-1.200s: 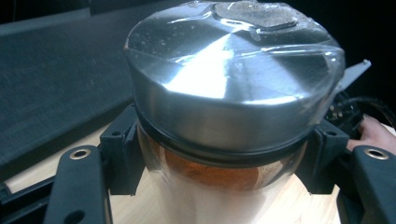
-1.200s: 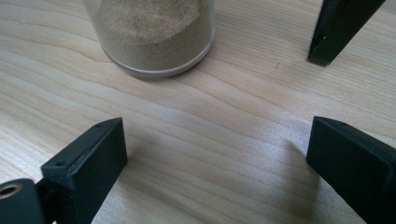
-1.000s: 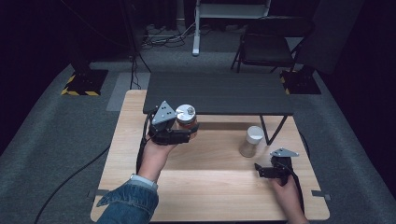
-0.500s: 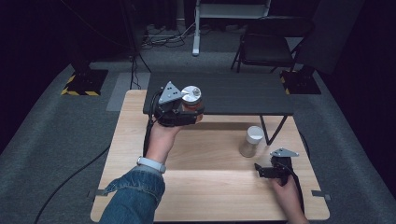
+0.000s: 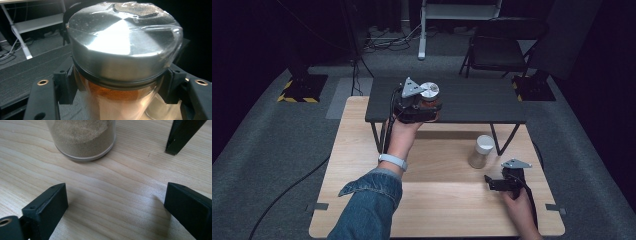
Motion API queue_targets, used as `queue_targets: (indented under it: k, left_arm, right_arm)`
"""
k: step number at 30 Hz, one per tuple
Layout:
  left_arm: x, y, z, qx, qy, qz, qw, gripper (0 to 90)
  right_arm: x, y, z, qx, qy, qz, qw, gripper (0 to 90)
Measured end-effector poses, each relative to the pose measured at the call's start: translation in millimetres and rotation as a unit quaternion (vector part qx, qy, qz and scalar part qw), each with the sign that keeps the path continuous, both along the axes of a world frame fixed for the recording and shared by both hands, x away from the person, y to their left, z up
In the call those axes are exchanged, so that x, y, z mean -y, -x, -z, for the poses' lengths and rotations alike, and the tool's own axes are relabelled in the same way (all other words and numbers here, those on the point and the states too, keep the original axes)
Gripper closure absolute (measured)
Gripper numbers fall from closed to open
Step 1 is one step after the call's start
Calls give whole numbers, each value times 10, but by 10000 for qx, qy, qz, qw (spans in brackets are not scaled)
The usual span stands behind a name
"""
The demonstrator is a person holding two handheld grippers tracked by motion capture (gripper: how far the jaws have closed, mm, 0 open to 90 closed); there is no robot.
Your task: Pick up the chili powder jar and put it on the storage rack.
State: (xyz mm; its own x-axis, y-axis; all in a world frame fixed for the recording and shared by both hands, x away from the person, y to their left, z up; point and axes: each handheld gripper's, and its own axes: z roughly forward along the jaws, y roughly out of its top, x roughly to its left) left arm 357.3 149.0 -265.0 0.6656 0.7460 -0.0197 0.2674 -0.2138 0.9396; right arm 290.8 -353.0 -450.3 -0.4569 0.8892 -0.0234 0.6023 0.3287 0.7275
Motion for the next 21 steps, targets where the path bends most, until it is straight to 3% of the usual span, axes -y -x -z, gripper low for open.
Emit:
queue_targets:
  k: [11,21]
  left_arm:
    - [186,-105,-10,-8,-350,-167,9992,305]
    - [242,-156,-20,-55,-416,-235,9988,305]
  right_arm:
    - [1,-1,-1,-1,4,-4,10000,48]
    - [0,-1,0,-2,-1,-3,10000,48]
